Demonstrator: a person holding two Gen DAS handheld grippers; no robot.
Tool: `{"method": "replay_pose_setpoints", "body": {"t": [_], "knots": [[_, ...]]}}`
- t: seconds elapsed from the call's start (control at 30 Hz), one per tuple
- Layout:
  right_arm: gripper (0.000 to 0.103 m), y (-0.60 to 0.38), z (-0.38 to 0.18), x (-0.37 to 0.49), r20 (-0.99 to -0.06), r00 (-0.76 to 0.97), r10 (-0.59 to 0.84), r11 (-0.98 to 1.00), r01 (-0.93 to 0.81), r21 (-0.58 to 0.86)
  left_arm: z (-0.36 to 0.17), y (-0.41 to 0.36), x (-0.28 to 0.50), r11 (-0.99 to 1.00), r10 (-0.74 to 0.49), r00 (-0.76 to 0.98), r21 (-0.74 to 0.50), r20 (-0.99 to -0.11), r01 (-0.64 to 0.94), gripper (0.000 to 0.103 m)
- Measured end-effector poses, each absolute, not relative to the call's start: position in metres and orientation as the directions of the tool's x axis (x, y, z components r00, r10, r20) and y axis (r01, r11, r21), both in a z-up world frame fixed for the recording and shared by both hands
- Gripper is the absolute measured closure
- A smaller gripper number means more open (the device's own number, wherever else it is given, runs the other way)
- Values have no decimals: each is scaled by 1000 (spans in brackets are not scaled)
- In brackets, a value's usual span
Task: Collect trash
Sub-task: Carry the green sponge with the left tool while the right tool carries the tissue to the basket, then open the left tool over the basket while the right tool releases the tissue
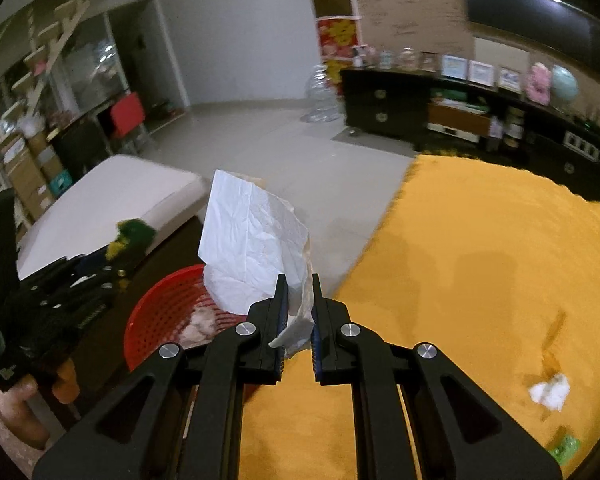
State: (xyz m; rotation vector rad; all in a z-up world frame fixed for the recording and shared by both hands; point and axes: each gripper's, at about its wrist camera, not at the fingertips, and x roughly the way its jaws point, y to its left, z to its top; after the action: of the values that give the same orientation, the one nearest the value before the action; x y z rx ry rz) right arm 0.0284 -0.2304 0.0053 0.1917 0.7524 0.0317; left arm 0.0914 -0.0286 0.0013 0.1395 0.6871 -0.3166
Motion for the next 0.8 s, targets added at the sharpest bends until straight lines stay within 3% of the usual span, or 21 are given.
{"method": "replay_pose_setpoints", "body": {"t": [0.8], "knots": [[93,-170,-63,76,-792,593,147,989,-82,122,-60,-7,121,961,-168,617,11,-769,275,72]]}}
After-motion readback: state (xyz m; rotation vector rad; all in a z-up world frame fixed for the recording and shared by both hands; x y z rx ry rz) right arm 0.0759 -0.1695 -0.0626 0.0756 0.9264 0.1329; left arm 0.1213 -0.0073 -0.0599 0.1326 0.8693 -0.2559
